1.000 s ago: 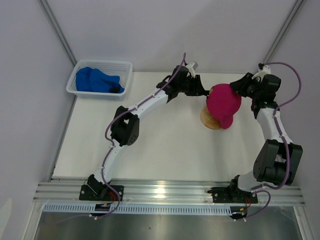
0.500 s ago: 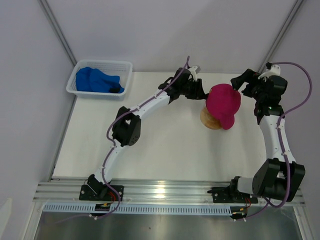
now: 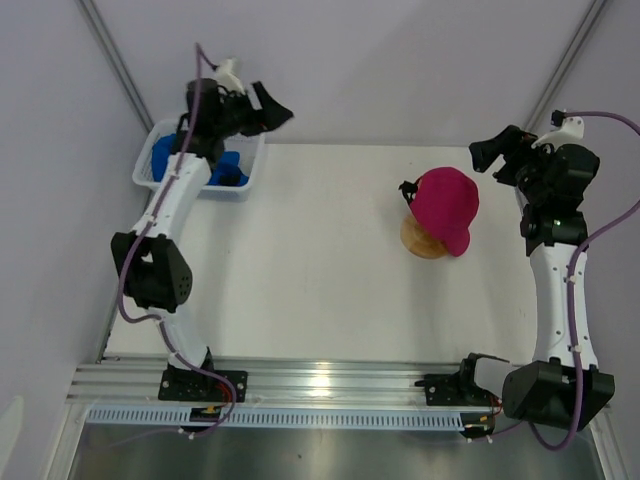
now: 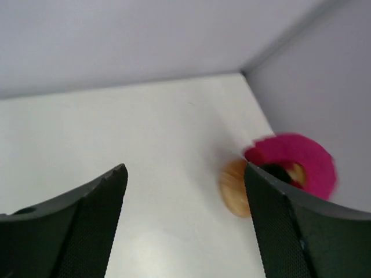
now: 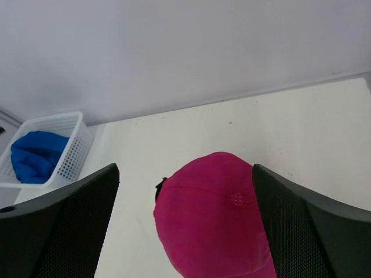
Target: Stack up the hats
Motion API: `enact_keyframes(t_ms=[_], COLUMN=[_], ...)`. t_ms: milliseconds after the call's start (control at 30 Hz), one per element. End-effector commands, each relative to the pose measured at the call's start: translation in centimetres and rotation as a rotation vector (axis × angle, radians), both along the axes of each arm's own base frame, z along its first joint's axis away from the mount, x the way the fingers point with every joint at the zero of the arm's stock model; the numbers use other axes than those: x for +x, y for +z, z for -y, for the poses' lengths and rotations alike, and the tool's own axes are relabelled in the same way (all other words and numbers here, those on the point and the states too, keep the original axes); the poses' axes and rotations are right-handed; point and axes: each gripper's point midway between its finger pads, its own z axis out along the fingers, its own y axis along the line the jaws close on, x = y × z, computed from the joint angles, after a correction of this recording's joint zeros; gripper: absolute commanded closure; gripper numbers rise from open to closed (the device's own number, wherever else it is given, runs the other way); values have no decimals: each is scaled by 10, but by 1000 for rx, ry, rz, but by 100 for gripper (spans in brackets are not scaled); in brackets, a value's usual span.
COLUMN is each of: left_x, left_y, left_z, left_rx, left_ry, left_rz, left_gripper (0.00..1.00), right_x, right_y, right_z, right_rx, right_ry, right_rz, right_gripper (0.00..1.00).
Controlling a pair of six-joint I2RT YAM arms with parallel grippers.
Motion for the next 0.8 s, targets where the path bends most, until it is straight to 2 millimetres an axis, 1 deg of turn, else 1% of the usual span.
enact_keyframes(t_ms=[0,33,67,100,133,167,200,233,267,300,333,367,400,433,467,500,567,600,700,733,767], left_x=[21,25,37,44,48,56,59,63,70,73,77,78,83,82,88,90,96,100,103,103,105], left_y=[29,21,8,7,-1,-15,-24,-30,-46,-56,-51,-62,-84,-92,-101,-108,-105,-112,-120,-127,-132], left_z=[-80,-99,-132,-153,-166,-200,-214,-240,-253,-265,-284,-300,-310,-321,-329,-333,-341,-345,-355,-361,-361], left_rx=[78,111,139,164,173,176,169,170,184,202,230,253,288,321,356,376,403,429,475,481,483], left_ry=[246,304,383,452,483,548,578,629,658,689,754,795,818,852,876,886,914,913,929,932,913], left_rz=[85,46,14,11,-15,-49,-77,-96,-127,-153,-152,-182,-223,-253,-258,-269,-252,-256,-252,-260,-261], left_gripper=[13,12,12,11,11,11,11,11,11,11,11,11,11,11,11,10,9,9,4,4,3], right_x=[-5,-5,-3,-2,1,5,7,9,12,14,16,18,21,22,24,27,31,32,38,40,42], right_y=[-1,-5,-12,-15,-18,-25,-27,-30,-35,-38,-41,-42,-48,-49,-51,-55,-54,-55,-56,-59,-58], right_z=[-23,-28,-38,-40,-40,-44,-44,-44,-45,-44,-43,-43,-43,-42,-42,-43,-44,-45,-46,-46,-47], right_rx=[6,-5,-10,-18,-32,-36,-40,-37,-36,-33,-32,-32,-32,-35,-36,-36,-35,-29,-23,-21,-20], right_ry=[86,102,124,124,113,120,120,116,116,112,106,105,103,102,103,107,115,120,124,126,127], right_rz=[30,29,20,16,12,-8,-11,-18,-25,-27,-32,-31,-44,-47,-49,-60,-53,-54,-53,-57,-55], right_gripper=[1,1,1,1,1,1,1,0,1,1,1,1,0,1,1,0,1,1,0,1,1])
